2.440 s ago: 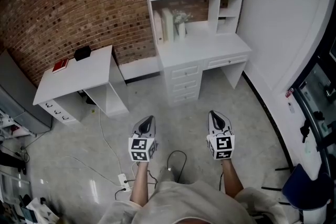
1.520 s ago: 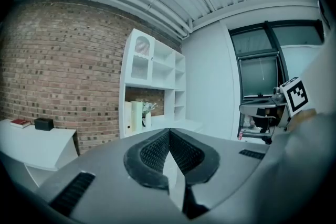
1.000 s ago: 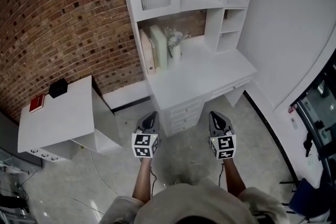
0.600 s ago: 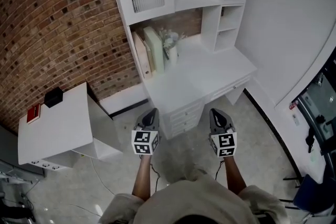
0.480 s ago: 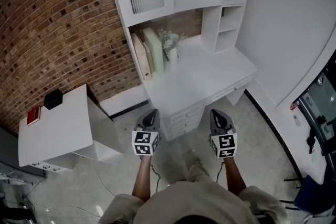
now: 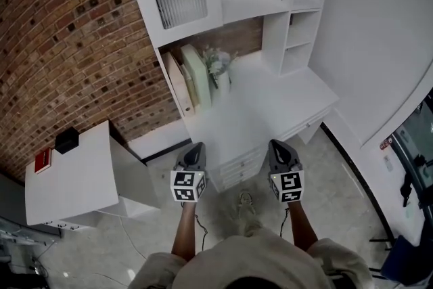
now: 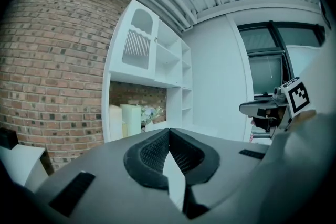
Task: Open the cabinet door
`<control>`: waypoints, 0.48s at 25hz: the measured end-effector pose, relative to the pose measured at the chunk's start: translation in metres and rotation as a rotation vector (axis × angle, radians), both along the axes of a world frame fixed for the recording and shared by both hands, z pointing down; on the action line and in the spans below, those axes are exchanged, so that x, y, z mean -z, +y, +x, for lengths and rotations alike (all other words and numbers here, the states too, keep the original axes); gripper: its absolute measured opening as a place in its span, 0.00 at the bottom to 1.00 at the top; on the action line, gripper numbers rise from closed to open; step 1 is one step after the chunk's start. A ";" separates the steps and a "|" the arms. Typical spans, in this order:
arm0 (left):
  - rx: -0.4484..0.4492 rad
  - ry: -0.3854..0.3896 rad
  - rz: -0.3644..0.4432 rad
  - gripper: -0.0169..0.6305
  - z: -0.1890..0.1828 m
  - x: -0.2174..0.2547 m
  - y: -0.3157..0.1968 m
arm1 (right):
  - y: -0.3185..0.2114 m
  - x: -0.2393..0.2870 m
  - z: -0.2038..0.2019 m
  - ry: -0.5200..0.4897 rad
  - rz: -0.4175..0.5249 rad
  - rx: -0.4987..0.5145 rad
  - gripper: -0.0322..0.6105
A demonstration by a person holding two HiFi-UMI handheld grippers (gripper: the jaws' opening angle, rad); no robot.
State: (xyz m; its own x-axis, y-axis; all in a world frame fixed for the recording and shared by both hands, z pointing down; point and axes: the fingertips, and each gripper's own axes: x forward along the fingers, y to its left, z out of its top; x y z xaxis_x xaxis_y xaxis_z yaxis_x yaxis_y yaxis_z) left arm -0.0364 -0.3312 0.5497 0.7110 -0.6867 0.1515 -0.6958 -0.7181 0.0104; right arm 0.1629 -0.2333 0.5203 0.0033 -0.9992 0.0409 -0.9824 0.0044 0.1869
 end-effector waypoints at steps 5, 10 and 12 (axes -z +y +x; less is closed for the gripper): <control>0.010 0.002 0.003 0.07 0.027 0.005 -0.057 | -0.058 0.003 0.028 0.003 -0.002 0.009 0.07; 0.010 0.005 -0.015 0.07 0.066 0.005 -0.118 | -0.119 0.007 0.066 0.004 -0.012 0.011 0.07; 0.009 0.005 -0.014 0.07 0.083 0.008 -0.144 | -0.146 0.009 0.081 0.005 -0.013 0.014 0.07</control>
